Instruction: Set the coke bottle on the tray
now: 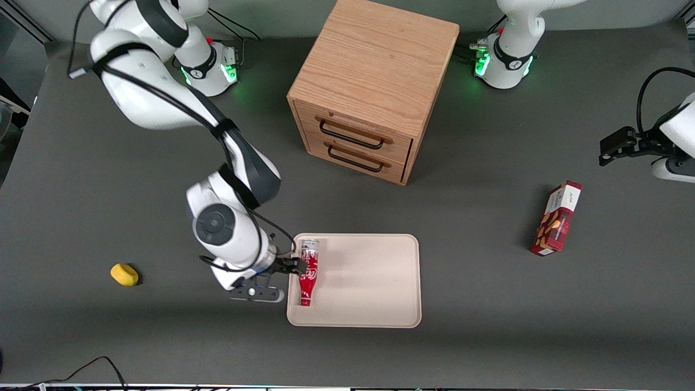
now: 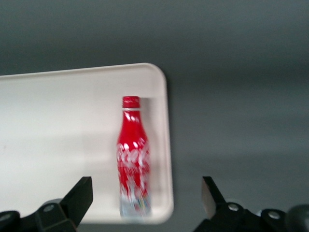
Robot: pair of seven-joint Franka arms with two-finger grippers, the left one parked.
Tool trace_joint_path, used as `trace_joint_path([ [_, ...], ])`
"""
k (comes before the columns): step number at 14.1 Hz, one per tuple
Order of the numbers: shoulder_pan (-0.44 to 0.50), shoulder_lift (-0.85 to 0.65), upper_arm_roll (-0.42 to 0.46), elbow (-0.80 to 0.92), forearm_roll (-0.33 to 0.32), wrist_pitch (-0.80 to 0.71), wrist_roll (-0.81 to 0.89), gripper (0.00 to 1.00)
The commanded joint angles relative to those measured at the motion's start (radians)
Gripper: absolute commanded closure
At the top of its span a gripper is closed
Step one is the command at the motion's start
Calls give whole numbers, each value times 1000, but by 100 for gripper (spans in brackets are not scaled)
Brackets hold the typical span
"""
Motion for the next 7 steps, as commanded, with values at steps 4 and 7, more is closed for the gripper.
trace_joint_path([
  [4, -74, -389, -30, -47, 148, -456, 3, 0],
  [7, -78, -561, -183, -51, 223, -680, -17, 0],
])
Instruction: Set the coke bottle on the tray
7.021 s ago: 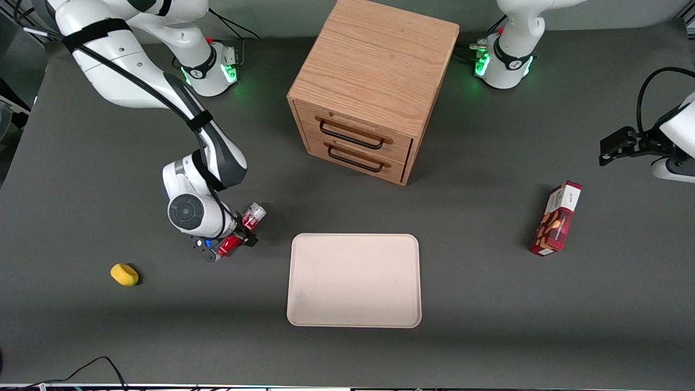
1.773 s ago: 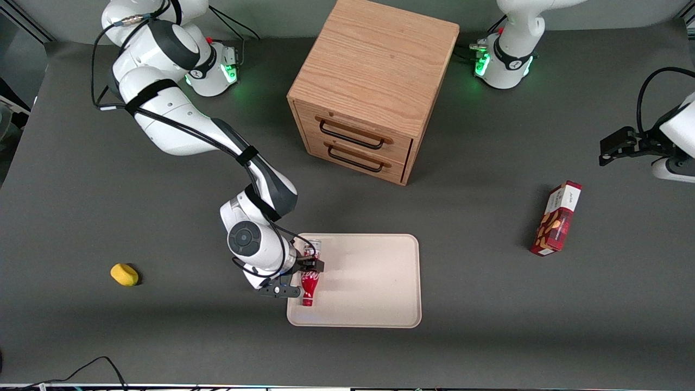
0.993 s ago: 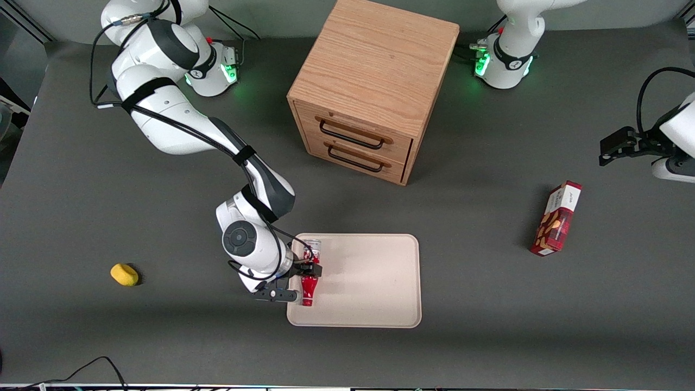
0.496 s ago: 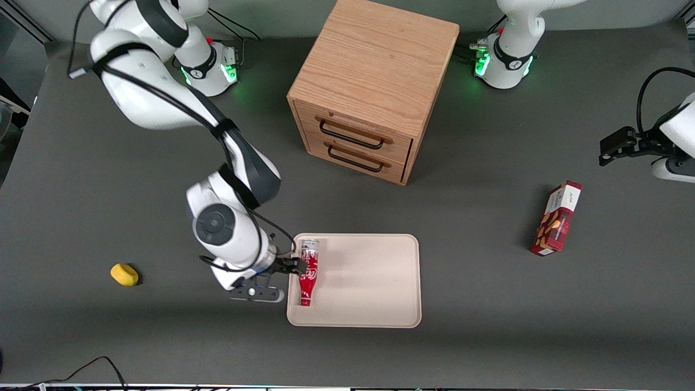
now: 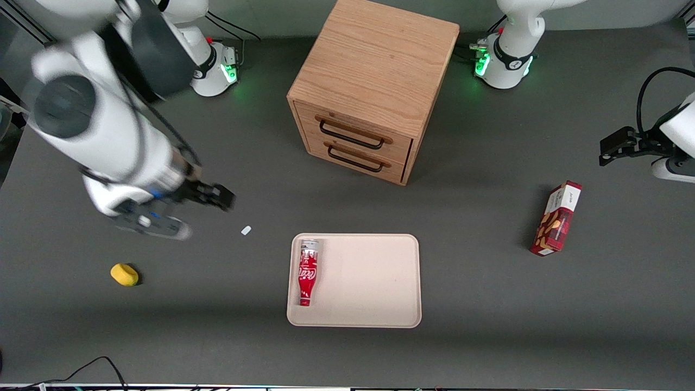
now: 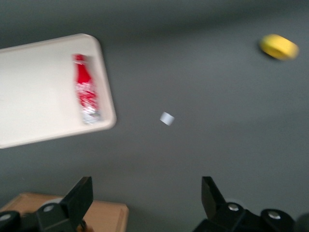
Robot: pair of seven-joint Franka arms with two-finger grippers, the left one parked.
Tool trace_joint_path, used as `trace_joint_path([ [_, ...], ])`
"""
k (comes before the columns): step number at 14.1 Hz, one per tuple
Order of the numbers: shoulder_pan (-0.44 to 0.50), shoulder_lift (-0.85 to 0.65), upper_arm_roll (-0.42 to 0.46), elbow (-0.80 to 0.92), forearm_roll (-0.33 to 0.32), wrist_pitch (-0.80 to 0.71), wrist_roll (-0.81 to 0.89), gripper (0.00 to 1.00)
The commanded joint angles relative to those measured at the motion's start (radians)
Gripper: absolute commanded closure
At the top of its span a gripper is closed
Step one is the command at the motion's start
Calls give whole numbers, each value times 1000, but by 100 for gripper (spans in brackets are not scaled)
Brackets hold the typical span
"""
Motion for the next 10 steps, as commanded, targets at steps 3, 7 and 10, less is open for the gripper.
trace_joint_path([
  [3, -13, -272, -220, -160, 110, -143, -177, 0],
  [7, -12, -519, -325, -477, 169, -32, -237, 0],
  [10, -10, -690, -326, -734, 169, 114, -237, 0],
])
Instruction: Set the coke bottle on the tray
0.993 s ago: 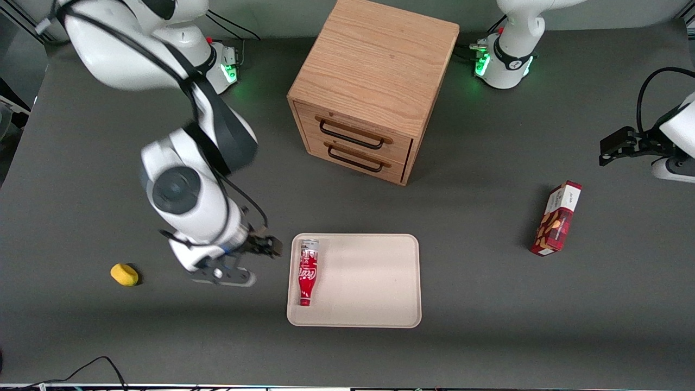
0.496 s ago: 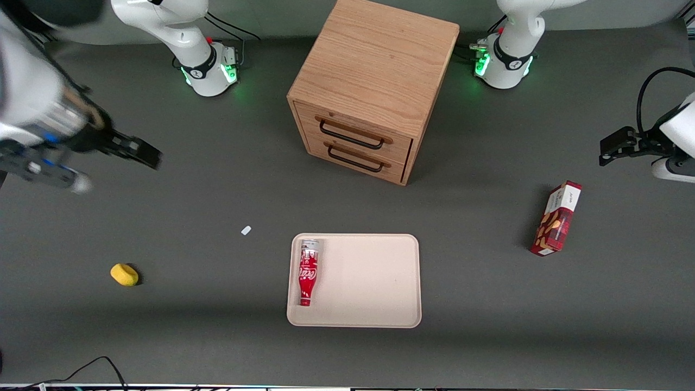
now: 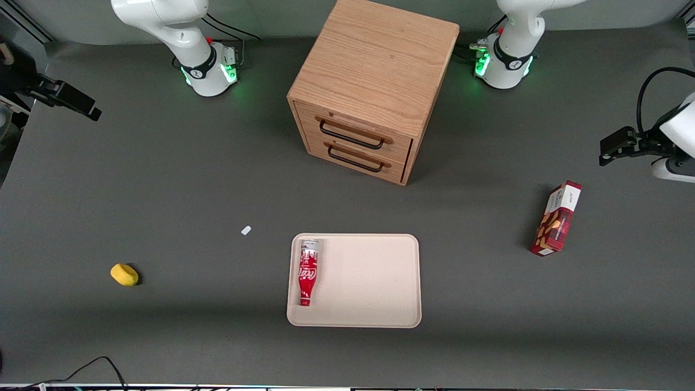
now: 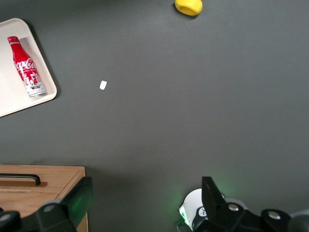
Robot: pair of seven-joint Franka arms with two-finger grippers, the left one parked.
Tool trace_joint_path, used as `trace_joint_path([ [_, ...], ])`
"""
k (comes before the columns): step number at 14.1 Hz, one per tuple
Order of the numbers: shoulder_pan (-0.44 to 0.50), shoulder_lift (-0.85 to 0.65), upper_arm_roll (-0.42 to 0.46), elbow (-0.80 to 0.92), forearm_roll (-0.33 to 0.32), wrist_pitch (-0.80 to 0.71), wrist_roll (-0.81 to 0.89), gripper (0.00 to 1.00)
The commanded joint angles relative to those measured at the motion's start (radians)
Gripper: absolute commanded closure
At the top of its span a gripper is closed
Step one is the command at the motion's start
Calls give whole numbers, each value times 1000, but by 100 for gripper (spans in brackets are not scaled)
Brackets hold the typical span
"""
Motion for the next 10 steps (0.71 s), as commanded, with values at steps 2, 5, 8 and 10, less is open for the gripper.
trace_joint_path([
  [2, 13, -156, 3, -226, 20, 110, -8, 0],
  [5, 18, -92, 11, -136, 20, 104, -10, 0],
  [8, 18, -44, 8, -65, 21, 91, -10, 0],
  [10, 18, -38, 8, -60, 23, 91, -10, 0],
])
